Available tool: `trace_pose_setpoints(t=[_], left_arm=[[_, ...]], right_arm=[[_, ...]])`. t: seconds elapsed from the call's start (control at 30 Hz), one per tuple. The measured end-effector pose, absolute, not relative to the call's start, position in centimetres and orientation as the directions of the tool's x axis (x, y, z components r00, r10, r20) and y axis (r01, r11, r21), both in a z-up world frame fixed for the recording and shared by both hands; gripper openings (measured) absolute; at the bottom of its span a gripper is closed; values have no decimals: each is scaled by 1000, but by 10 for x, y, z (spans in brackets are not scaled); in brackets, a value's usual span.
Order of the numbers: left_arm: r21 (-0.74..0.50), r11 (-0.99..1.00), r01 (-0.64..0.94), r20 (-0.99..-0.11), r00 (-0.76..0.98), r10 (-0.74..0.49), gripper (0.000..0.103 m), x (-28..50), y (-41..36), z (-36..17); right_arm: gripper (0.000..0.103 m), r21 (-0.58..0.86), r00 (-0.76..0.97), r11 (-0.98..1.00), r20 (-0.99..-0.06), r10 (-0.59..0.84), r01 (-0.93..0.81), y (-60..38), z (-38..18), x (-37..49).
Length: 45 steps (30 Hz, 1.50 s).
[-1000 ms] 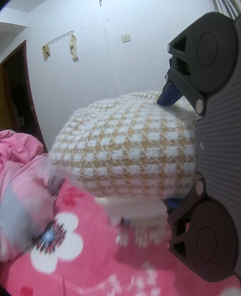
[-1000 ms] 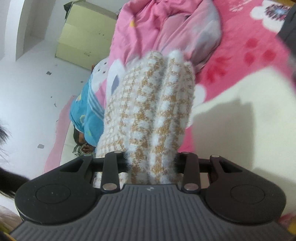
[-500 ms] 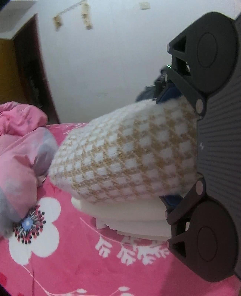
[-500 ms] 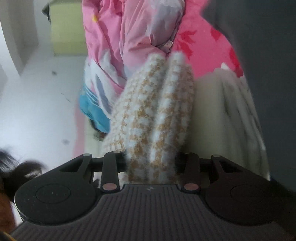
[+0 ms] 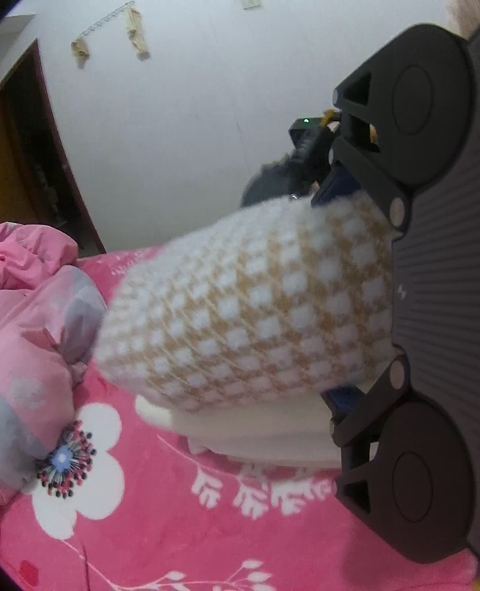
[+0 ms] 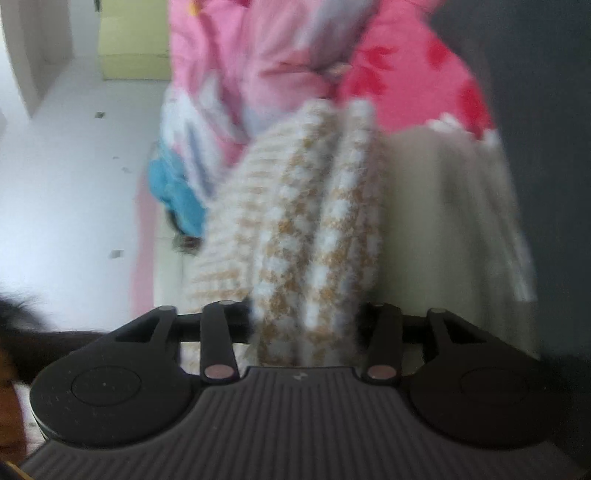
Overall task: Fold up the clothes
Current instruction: 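Lift the cardigan bundle with both grippers and carry it toward the clothes stack, then lower the cardigan bundle onto the folded clothes stack with both grippers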
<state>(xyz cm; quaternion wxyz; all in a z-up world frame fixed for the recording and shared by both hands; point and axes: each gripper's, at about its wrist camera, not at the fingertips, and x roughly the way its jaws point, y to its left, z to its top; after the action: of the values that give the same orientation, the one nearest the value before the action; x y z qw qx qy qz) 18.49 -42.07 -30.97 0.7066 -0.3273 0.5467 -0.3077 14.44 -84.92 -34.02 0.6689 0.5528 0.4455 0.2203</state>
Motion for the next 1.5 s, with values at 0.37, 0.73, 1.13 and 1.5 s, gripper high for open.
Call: trace_pose_setpoints(t=[0.37, 0.73, 1.13, 1.5], left_arm=[[-802, 580, 144, -540, 242, -806, 93, 189, -392, -290], [-396, 711, 581, -671, 346, -656, 93, 60, -404, -222], [90, 863, 498, -688, 658, -308, 55, 6, -465, -239], [-68, 906, 418, -760, 566, -319, 51, 17, -437, -241]], right_arm=[[65, 801, 618, 512, -580, 531, 311, -865, -280, 99], [64, 330, 673, 944, -703, 230, 23, -760, -177, 64], [37, 145, 655, 983, -733, 185, -116, -702, -215, 110], [27, 241, 679, 970, -712, 182, -7, -720, -229, 83]])
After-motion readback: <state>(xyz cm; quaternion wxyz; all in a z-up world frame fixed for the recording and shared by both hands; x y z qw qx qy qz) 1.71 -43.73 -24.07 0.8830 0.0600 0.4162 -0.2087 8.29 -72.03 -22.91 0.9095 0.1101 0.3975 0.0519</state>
